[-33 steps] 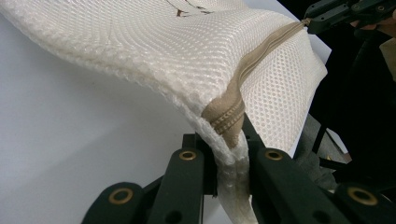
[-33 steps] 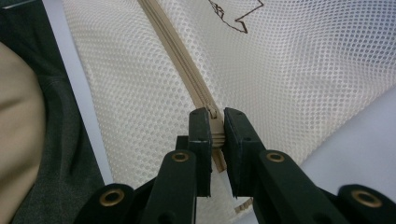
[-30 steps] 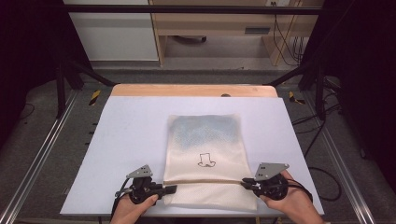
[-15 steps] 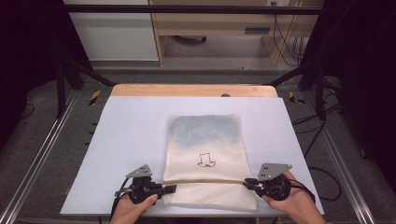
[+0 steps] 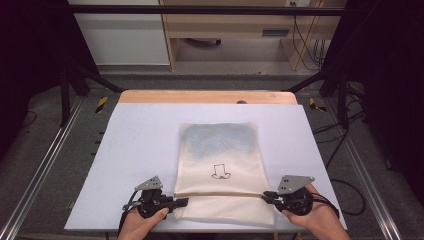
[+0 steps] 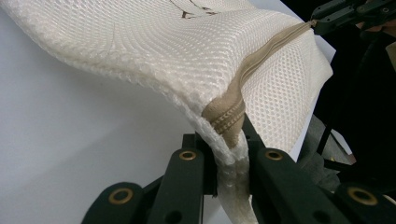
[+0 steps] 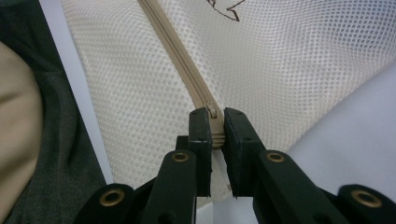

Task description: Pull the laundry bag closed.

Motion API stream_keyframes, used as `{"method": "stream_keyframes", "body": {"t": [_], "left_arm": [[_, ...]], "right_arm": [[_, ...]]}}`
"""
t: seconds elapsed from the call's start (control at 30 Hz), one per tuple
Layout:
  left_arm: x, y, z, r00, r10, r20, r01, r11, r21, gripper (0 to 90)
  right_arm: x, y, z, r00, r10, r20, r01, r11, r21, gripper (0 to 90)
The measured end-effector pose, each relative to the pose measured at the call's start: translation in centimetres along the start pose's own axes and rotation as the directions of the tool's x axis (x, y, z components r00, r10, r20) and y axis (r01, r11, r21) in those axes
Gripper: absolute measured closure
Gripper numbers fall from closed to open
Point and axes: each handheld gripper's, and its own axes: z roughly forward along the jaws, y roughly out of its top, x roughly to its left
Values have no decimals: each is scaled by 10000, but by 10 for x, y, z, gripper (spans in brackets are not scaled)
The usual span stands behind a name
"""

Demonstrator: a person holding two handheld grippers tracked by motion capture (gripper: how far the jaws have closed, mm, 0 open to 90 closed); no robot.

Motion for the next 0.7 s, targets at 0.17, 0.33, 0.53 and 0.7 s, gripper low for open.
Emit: {"method": "stream_keyframes", "body": {"t": [0.17,0.33,0.53,0.7], "left_arm": [[1,0,-1,10000,-14,21,15,10000,-27,837],[0,0,-1,10000,-12,15,12,10000,-40,837],[1,0,-1,10000,-17,-1,17,10000,-61,837],[1,1,-1,10000,-7,-33,7,10000,-75,837]], "right_arm": [[-2,-4,-2,9999,118,89,-118,9999,21,820],[-3,-5,-5,9998,131,180,-129,9999,-93,821],[-4,-6,-6,9996,166,223,-165,9999,-25,821],[-5,-8,-7,9994,238,254,-238,9997,-35,821]]}}
